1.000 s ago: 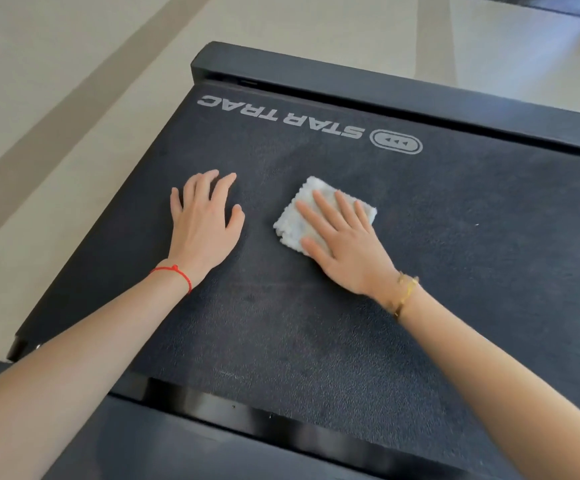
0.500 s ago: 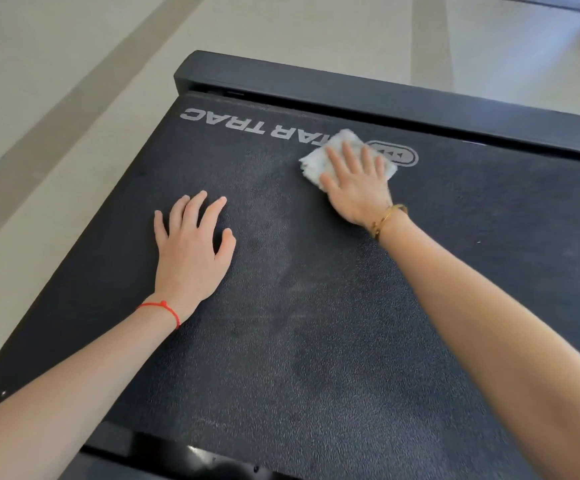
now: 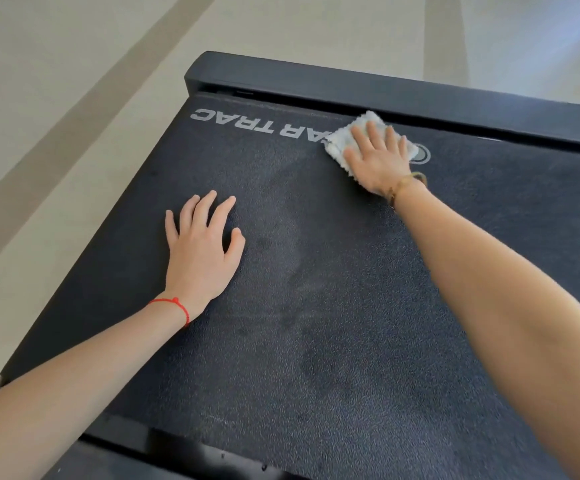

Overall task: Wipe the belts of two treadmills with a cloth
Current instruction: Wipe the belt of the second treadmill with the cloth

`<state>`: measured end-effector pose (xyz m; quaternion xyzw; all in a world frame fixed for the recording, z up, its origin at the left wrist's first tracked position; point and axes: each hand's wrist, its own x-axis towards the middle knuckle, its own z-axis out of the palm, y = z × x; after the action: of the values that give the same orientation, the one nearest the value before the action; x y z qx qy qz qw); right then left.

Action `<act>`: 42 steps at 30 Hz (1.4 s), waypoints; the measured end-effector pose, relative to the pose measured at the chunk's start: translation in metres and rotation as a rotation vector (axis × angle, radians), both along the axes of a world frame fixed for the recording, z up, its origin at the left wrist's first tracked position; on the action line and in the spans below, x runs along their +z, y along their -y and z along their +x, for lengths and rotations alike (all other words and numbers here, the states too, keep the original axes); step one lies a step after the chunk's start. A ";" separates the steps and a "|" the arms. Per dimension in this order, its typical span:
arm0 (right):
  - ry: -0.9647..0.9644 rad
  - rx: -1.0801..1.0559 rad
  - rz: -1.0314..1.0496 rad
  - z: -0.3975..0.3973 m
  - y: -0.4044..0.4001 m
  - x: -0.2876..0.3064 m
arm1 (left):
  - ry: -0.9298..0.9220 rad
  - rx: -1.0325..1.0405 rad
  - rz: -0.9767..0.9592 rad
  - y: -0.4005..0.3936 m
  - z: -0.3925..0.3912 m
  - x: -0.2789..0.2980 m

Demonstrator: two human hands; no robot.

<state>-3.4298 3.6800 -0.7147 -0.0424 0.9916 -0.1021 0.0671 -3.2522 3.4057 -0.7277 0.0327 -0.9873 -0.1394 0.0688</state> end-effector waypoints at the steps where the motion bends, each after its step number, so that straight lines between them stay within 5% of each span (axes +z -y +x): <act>1: 0.005 -0.005 0.006 -0.004 0.011 0.000 | -0.004 0.001 0.003 0.000 0.000 0.000; 13: -0.113 0.639 0.013 0.130 0.057 -0.008 | -0.134 0.035 0.081 0.004 0.011 0.007; 21: -0.054 0.257 -0.020 0.078 0.070 0.000 | -0.017 -0.027 0.110 0.031 0.041 0.032; 35: -0.075 0.788 -0.044 0.238 0.080 -0.004 | -0.013 -0.098 0.039 0.074 0.088 0.039; 42: -0.086 0.358 0.068 0.170 0.125 0.002 | -0.056 -0.168 0.044 0.094 0.079 0.023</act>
<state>-3.2602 3.5555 -0.7130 -0.2205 0.9730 -0.0532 0.0433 -3.1729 3.3115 -0.7050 -0.0528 -0.9809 -0.1672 0.0838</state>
